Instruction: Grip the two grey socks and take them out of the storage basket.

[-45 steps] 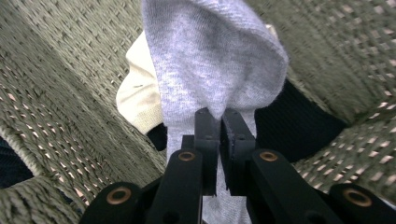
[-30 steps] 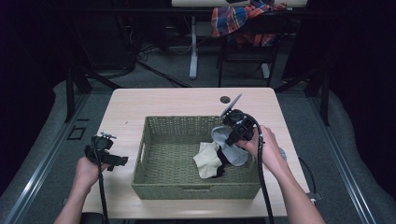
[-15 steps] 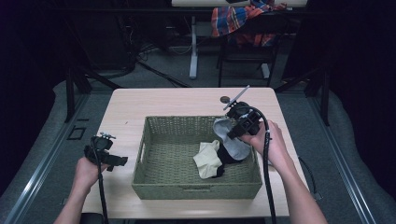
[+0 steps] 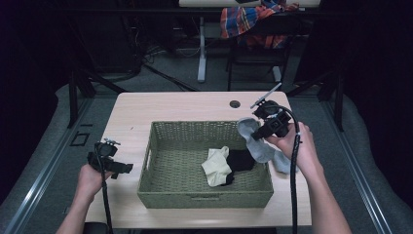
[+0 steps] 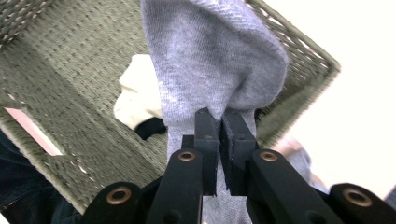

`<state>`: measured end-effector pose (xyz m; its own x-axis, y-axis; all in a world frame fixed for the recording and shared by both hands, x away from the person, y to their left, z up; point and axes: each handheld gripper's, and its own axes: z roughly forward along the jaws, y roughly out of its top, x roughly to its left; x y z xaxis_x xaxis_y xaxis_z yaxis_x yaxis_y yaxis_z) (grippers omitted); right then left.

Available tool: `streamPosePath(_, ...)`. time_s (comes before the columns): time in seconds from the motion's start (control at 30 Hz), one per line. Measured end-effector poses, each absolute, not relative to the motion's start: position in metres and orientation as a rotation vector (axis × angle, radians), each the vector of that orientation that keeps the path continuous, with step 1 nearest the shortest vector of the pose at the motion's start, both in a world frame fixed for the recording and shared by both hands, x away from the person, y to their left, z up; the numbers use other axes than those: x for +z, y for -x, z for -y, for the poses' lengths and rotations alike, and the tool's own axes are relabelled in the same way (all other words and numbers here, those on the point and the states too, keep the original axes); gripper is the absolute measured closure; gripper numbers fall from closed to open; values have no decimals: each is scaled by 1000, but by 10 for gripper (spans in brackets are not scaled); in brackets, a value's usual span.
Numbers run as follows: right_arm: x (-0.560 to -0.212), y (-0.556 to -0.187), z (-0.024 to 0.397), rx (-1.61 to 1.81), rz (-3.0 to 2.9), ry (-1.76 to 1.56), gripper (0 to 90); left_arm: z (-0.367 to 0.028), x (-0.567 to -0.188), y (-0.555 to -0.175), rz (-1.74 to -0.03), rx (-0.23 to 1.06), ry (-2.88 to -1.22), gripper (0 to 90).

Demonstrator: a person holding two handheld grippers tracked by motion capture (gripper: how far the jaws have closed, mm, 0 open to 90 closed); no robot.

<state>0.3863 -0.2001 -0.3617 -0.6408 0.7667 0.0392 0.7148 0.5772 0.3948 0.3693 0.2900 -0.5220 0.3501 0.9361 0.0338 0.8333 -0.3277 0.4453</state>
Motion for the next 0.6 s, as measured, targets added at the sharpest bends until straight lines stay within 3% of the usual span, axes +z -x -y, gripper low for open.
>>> streamPosePath(0.6,-369,-397,258,475,-2559,-1457,864,-290,-522,-370,-1559,402,-2266,2)
